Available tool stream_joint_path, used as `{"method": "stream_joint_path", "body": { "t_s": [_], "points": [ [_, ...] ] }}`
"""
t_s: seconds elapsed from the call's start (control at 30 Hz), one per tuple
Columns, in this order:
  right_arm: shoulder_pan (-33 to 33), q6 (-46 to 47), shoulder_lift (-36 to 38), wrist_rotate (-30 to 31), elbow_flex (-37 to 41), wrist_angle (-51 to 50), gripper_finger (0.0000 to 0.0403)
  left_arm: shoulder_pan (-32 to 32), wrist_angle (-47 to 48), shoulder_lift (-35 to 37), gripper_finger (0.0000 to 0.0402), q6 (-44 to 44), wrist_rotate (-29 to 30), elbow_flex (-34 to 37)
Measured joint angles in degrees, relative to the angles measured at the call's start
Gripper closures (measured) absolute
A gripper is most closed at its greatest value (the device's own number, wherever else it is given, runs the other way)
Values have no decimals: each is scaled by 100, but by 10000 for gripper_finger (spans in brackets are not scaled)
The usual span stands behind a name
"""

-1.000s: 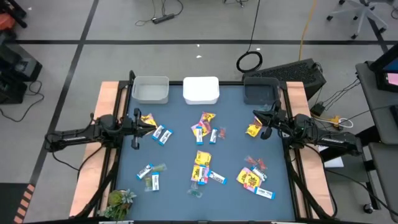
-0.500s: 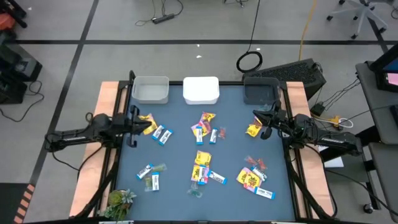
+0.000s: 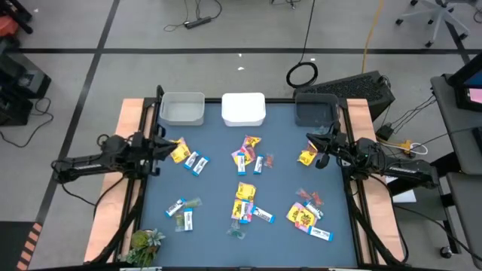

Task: Sort candy
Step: Put the white chocolate into the white bin

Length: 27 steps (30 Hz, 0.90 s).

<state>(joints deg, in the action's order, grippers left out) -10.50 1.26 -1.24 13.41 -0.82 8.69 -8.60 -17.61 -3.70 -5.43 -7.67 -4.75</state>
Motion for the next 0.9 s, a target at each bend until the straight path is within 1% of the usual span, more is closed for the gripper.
{"method": "stream_joint_path", "body": {
  "t_s": [0.07,0.2,0.3,0.37,0.43,0.53,0.77,0.83,0.9],
  "points": [
    [0,0,0,0,0,0,403,0,338,-252,374,-29,33,-98],
    [-1,0,-1,-1,0,0,403,0,641,-886,394,-29,43,-374],
    [0,0,1,0,0,0,403,0,1076,-1378,397,-33,149,-542],
    [0,0,1,0,0,0,403,0,1487,-1680,398,-90,306,-711],
    [-2,0,1,-2,0,0,403,0,1945,-2011,399,-322,507,-882],
    [-2,0,-1,-2,0,0,403,-1,2576,-2531,399,-583,532,-1167],
    [-1,0,0,0,0,0,403,0,3825,-3586,399,-1104,538,-1700],
    [-1,0,1,-1,0,-1,403,0,3934,-3800,391,-1332,603,-1747],
    [-1,0,0,0,0,0,403,-1,4042,-3981,373,-1499,791,-1779]
  ]
}}
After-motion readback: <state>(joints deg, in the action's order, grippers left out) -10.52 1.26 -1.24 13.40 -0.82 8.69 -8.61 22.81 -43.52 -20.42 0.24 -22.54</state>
